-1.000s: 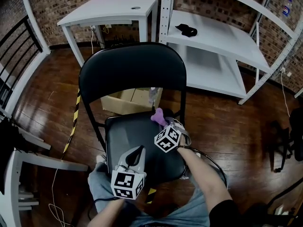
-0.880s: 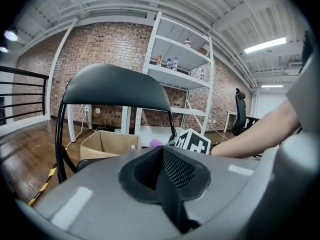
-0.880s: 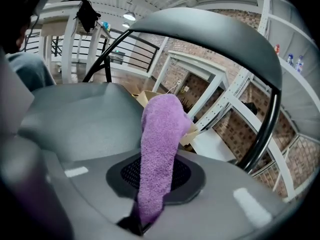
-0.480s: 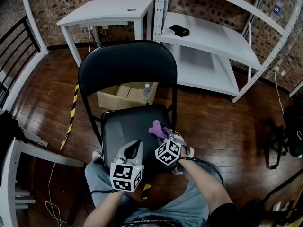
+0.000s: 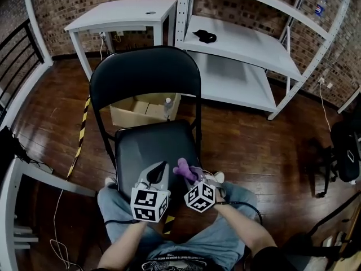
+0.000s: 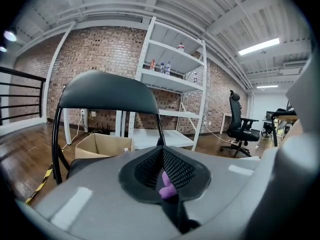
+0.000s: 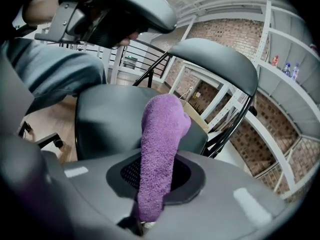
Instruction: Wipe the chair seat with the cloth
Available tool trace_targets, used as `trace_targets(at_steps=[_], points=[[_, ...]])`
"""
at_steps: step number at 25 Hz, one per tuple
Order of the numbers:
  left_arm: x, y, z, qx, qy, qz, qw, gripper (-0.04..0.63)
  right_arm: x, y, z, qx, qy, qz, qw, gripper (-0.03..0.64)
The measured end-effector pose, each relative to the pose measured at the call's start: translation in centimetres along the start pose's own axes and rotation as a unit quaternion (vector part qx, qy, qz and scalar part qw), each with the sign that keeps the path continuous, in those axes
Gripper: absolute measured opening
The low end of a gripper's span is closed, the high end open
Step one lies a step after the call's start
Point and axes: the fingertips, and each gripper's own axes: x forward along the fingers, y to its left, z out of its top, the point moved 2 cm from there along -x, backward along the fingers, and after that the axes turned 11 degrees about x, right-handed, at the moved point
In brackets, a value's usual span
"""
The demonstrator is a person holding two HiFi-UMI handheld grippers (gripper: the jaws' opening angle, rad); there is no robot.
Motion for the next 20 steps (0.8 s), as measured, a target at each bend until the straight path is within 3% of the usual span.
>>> trace_targets(at_steps=[10, 20], points=[[-0.5, -1.5, -0.1, 0.002, 0.0, -0.01, 1.0, 0.005, -2.6, 3.2, -2.5, 0.006, 0.008, 0.011, 1.0, 0.046], [-1.5, -1.6, 0.4, -0.001, -0.008, -0.002, 1.0, 0.005, -3.9, 2.9, -1.3, 0.027, -0.009, 0.002, 1.0, 0.046]])
